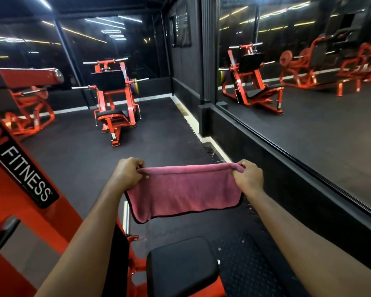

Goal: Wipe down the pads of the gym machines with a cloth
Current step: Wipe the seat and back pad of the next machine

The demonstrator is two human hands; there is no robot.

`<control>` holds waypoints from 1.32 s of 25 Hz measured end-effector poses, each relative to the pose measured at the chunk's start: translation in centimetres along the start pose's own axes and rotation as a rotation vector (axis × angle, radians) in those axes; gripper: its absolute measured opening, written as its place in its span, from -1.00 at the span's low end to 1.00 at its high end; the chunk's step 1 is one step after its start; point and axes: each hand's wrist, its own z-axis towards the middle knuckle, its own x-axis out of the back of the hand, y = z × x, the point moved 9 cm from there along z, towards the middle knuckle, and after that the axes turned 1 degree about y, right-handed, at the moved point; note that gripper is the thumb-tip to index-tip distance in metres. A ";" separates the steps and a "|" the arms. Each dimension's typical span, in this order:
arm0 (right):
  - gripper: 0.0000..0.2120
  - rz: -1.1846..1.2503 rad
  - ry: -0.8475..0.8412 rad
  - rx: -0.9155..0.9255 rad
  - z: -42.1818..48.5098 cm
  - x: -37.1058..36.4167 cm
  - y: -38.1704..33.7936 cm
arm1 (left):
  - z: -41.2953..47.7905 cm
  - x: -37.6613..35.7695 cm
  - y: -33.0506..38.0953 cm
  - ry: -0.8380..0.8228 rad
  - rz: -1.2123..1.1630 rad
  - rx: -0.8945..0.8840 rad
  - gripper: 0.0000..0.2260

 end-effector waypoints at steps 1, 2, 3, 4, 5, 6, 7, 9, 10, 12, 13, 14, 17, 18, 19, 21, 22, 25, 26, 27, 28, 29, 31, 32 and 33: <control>-0.87 0.000 0.011 -0.018 0.2 0.1 0.4 | 0.2 -0.4 -0.4 0.026 -0.033 0.014 -0.87; -0.88 0.005 0.032 -0.036 0.4 0.4 0.8 | 0.4 -0.9 -0.9 0.045 -0.063 0.033 -0.91; -0.87 0.025 0.057 -0.051 0.6 0.8 1.2 | 0.6 -1.4 -1.6 0.059 -0.087 0.057 -0.94; -0.86 0.056 0.082 -0.060 0.8 1.2 1.7 | 0.8 -1.9 -2.0 0.078 -0.108 0.079 -0.95; -0.85 0.084 0.103 -0.064 1.1 1.6 2.1 | 1.1 -2.2 -2.2 0.111 -0.134 0.095 -0.94; -0.84 0.112 0.118 -0.070 1.5 2.0 2.5 | 1.4 -2.4 -2.2 0.159 -0.165 0.098 -0.92; -0.85 0.138 0.141 -0.075 1.9 2.5 2.9 | 1.9 -2.6 -1.9 0.213 -0.205 0.094 -0.92; -0.88 0.203 0.217 -0.095 2.7 3.8 3.9 | 2.8 -3.0 -0.6 0.306 -0.281 0.085 -0.93; -0.91 0.245 0.264 -0.112 3.1 4.5 4.5 | 3.1 -3.2 0.3 0.346 -0.318 0.087 -0.94; -0.95 0.304 0.319 -0.151 4.2 5.6 5.9 | 3.5 -3.4 2.0 0.437 -0.423 0.099 -0.94; -0.91 0.314 0.323 -0.172 5.1 6.0 6.6 | 3.7 -3.5 3.0 0.485 -0.478 0.108 -0.92; -0.88 0.332 0.319 -0.203 6.0 6.3 7.5 | 3.7 -3.7 4.0 0.528 -0.528 0.122 -0.89; -0.89 0.476 0.323 -0.258 9.5 7.2 9.6 | 3.4 -4.0 7.6 0.716 -0.573 0.138 -0.81; -0.86 0.527 0.337 -0.262 11.1 7.8 9.9 | 3.5 -3.9 8.8 0.783 -0.581 0.154 -0.78; -0.84 0.535 0.329 -0.271 12.9 8.3 10.2 | 3.7 -3.9 9.9 0.826 -0.584 0.200 -0.75; -0.75 0.415 0.268 -0.307 16.8 8.9 10.7 | 5.9 -5.5 11.6 0.768 -0.525 0.367 -0.69; -0.74 0.308 0.223 -0.321 18.8 9.2 11.2 | 7.6 -6.9 12.6 0.665 -0.467 0.454 -0.67; -0.80 0.166 0.085 -0.174 23.2 9.0 9.7 | 11.6 -10.8 17.5 0.406 -0.426 0.511 -0.71; -0.82 0.184 0.008 -0.090 23.6 8.3 8.4 | 12.3 -11.7 20.1 0.381 -0.470 0.456 -0.74; -0.82 0.222 -0.078 -0.010 23.5 7.4 7.0 | 12.9 -12.4 22.7 0.364 -0.506 0.377 -0.78; -0.81 0.253 -0.162 0.054 23.4 6.2 5.9 | 13.3 -12.9 25.6 0.341 -0.527 0.292 -0.82; -0.82 0.275 -0.240 0.112 23.3 5.1 5.1 | 13.7 -13.4 28.5 0.312 -0.540 0.208 -0.85; -0.86 0.317 -0.386 0.193 23.1 3.0 3.9 | 14.5 -14.5 32.6 0.233 -0.579 0.087 -0.89; -0.87 0.351 -0.431 0.221 23.3 2.3 3.6 | 15.0 -15.0 33.7 0.187 -0.616 0.068 -0.86; -0.88 0.378 -0.441 0.239 23.7 1.9 3.6 | 15.5 -15.5 34.3 0.133 -0.665 0.067 -0.82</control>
